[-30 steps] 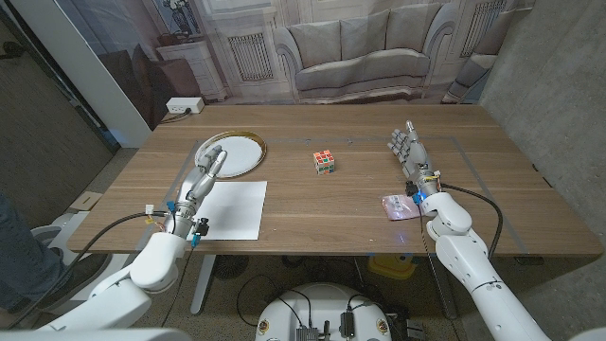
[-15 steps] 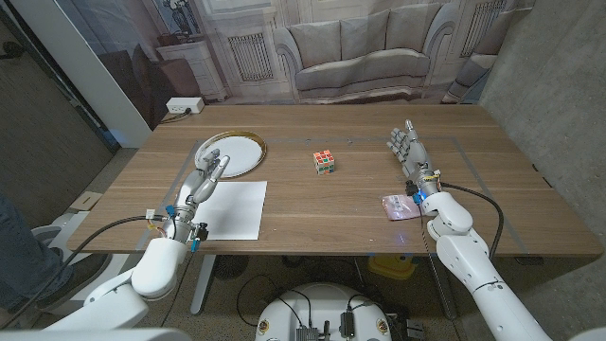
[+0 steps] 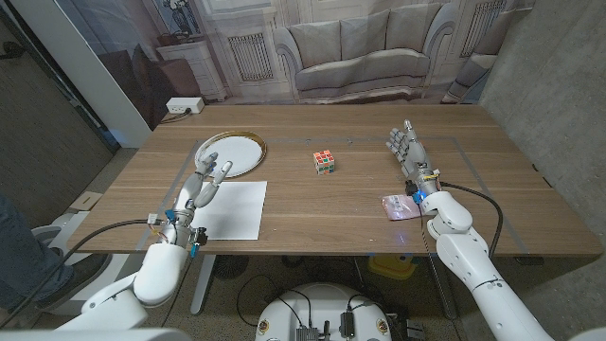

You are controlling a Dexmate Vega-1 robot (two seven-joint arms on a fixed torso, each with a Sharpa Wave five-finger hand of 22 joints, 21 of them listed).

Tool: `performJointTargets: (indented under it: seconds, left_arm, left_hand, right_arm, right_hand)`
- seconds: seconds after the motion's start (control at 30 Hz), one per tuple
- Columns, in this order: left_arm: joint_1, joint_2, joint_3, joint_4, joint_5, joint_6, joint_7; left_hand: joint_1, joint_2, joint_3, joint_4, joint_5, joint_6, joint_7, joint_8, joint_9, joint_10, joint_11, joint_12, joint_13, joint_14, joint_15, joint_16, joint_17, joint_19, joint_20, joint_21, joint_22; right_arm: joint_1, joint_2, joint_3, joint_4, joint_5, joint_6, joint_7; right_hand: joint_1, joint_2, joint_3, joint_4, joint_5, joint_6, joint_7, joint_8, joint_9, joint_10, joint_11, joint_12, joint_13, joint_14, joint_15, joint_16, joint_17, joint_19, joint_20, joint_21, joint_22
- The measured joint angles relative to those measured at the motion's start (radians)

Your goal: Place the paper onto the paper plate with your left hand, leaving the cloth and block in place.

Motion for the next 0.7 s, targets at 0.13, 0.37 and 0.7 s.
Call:
performJointTargets:
  seconds: [0.13,0.37,0.7]
  left_arm:
    - [0.004,-0.017,-0.009,-0.009,0.036,0.033,0.005]
    - [0.006,-0.047,-0.024,-0.021,0.093,0.089,0.001]
    - [0.008,-0.088,-0.041,-0.039,0.178,0.174,-0.018]
  left_hand:
    - [0.001,0.001,0.000,0.000,0.000,0.013,0.000,0.004,0.000,0.008,-0.001,0.006,0.000,0.005,-0.005,0.004,0.000,0.008,0.000,0.000,0.000]
    - [0.010,-0.001,-0.004,-0.004,0.008,0.019,-0.005,0.004,0.003,0.017,-0.003,0.006,0.004,0.012,-0.012,0.008,0.000,0.011,0.000,0.000,0.000]
    - [0.010,-0.001,-0.008,-0.008,0.015,0.035,-0.010,0.004,0.005,0.035,-0.017,0.006,0.005,0.030,-0.009,0.008,0.000,0.011,0.000,0.000,0.000]
  right_arm:
    - [0.000,-0.002,0.001,0.000,0.000,-0.004,-0.002]
    - [-0.007,-0.008,0.006,-0.017,-0.003,-0.019,-0.016]
    - [-0.012,-0.012,0.009,-0.031,-0.007,-0.031,-0.032]
  right_hand:
    - [0.000,0.000,0.000,0.000,0.000,0.000,0.000,0.000,0.000,0.000,0.000,0.000,0.000,0.000,0.000,0.000,0.000,0.000,0.000,0.000,0.000]
    - [0.003,0.003,0.000,0.000,0.000,0.000,0.000,0.000,0.000,0.000,0.000,0.000,0.000,0.000,0.000,0.000,0.000,0.000,0.000,-0.006,0.000]
    - [-0.002,0.007,0.000,0.000,0.000,0.000,0.000,0.000,0.000,0.000,0.000,0.000,0.000,0.015,0.000,0.005,0.000,0.000,0.000,-0.007,0.000]
